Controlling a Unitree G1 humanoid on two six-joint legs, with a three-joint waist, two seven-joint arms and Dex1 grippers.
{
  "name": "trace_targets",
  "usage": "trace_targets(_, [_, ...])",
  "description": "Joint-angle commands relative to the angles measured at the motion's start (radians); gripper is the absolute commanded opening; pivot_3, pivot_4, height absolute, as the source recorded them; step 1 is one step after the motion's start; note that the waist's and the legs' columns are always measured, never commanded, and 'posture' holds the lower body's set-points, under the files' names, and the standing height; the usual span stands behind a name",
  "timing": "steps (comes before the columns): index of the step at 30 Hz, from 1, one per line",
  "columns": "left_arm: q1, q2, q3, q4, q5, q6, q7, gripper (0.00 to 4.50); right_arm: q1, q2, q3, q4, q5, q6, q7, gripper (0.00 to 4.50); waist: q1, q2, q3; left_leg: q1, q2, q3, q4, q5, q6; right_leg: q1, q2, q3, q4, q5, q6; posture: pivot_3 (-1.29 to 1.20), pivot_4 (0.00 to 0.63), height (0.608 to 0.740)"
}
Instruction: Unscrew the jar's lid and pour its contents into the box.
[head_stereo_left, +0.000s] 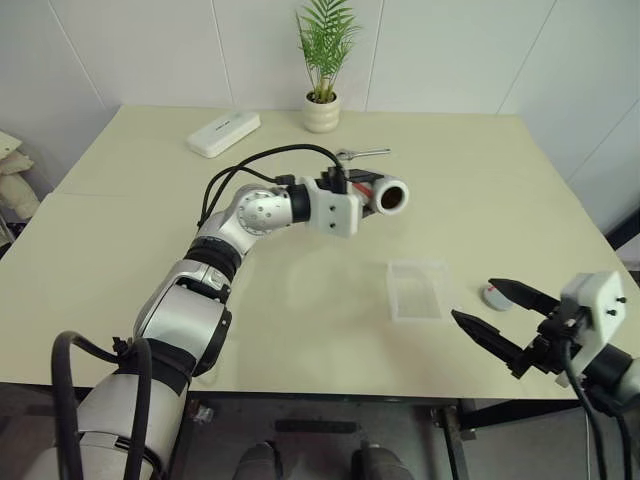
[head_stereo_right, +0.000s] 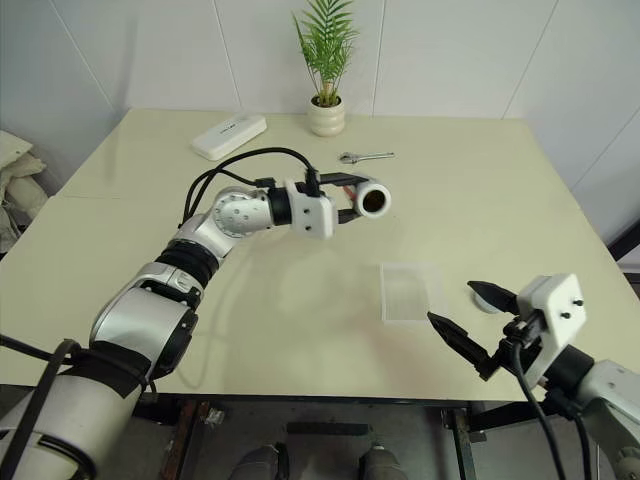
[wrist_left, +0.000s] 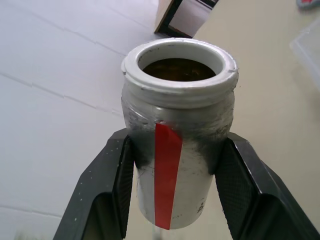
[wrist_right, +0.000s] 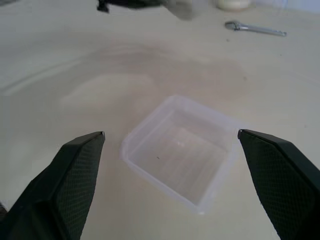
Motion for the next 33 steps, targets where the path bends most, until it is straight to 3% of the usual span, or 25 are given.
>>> trace_targets(1, [-0.061,0.011,-0.126,-0.058,0.225,-0.032,0.293,1.96,0.036,-0.024,-0.085,-0.041,0.095,-0.023,0.016,4.49,0.002,0.000,0.000,0.000,0.000,0.000,0.000,-0.001,0.002,0.000,0.000,0.000,0.000,0.001,0.000,0.00,0.150,0.740])
trace_targets(6, [-0.123,-0.001,-0.356,-0.101,0.532,0.007,0.693,1.96,0.146,-0.037,-0.179,-0.068,0.188,-0.054,0.072,4.49,0.013,0.000,0.000,0.000,0.000,0.000,0.000,-0.002,0.003,0.000,0.000,0.001,-0.001,0.001,0.000,0.00,0.150,0.740])
trace_targets(11, [-0.188,-0.030,-0.542,-0.096,0.737,0.114,1.004,1.96,0.211,-0.044,-0.213,-0.074,0.194,-0.085,0.053,4.49,0.017,-0.001,0.001,0.000,0.000,0.001,0.000,-0.003,0.003,0.000,0.000,0.002,-0.003,0.001,0.000,0.00,0.150,0.740])
trace_targets(15, [-0.237,-0.087,-0.655,-0.057,0.853,0.279,1.183,1.96,0.204,-0.043,-0.168,-0.082,0.182,-0.105,0.009,4.49,0.018,-0.002,0.001,0.000,0.000,0.001,0.000,-0.003,0.003,0.000,0.000,0.002,-0.003,0.001,0.000,0.00,0.150,0.740])
trace_targets(24, [-0.272,-0.148,-0.776,0.010,0.971,0.611,1.354,1.96,0.163,-0.062,-0.106,-0.075,0.168,-0.119,-0.046,4.49,0.017,-0.003,0.001,-0.002,0.000,0.003,-0.002,-0.002,0.000,-0.005,0.001,0.005,-0.001,0.000,0.000,0.00,0.150,0.740])
trace_targets(33, [-0.281,-0.188,-0.826,0.070,0.969,0.721,1.407,1.96,0.130,-0.073,-0.067,-0.071,0.160,-0.119,-0.077,4.49,0.021,-0.003,0.002,-0.002,-0.001,0.004,-0.002,-0.001,-0.002,-0.006,0.001,0.006,0.000,0.000,0.000,0.00,0.150,0.740])
